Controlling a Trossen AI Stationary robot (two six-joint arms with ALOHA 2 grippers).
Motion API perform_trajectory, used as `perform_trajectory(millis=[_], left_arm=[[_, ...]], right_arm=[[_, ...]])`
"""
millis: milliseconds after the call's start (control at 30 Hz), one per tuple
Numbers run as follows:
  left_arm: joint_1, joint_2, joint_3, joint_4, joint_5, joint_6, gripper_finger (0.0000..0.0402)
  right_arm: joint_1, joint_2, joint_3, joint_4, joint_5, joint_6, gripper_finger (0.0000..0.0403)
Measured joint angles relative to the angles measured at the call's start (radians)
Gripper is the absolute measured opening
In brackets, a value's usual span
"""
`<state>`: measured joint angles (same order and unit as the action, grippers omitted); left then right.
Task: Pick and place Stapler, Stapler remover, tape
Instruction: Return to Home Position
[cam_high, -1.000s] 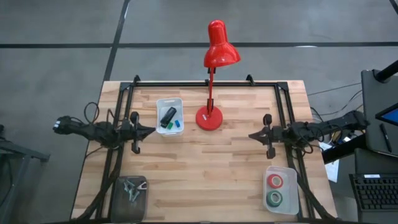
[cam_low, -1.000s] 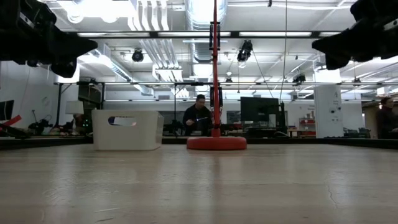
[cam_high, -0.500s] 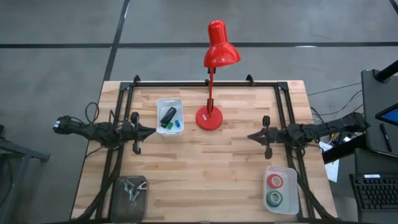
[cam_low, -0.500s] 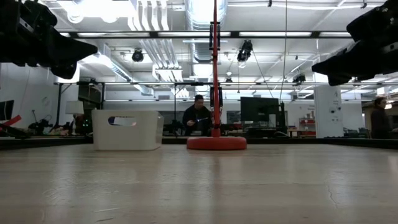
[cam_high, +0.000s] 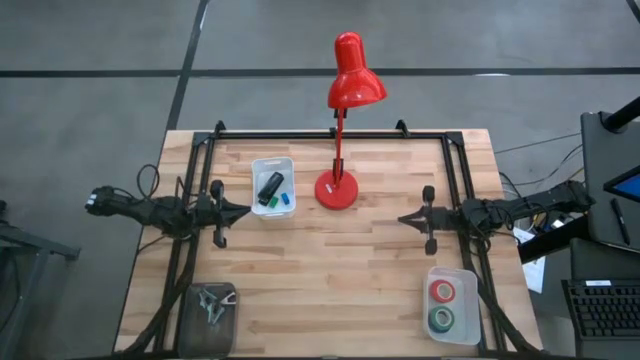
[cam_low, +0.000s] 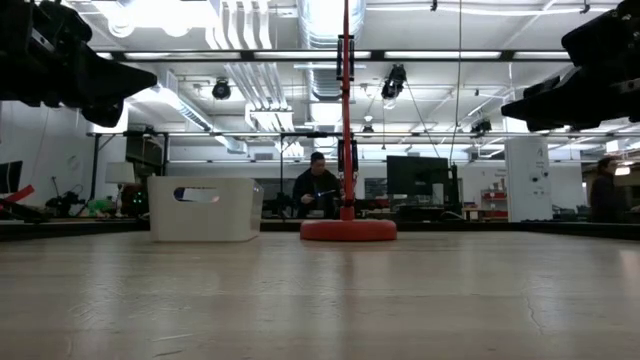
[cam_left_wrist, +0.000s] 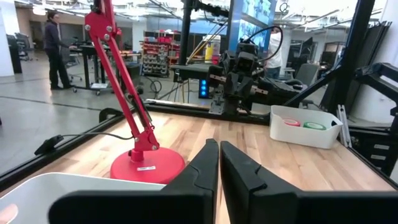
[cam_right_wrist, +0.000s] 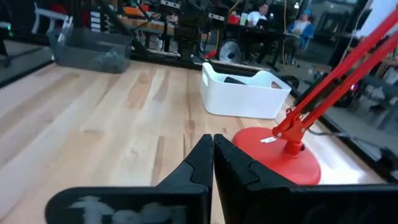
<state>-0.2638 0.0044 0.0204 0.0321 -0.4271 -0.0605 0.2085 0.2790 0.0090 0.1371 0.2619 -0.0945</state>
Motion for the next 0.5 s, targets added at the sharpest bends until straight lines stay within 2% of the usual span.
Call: perform_trajectory(millis=[500], left_arm=[[0.0, 0.0, -0.001, -0.002, 0.0, 0.0, 0.0024]], right_arm=[[0.0, 0.0, 0.0, 0.0, 0.0, -0.037, 0.0008]])
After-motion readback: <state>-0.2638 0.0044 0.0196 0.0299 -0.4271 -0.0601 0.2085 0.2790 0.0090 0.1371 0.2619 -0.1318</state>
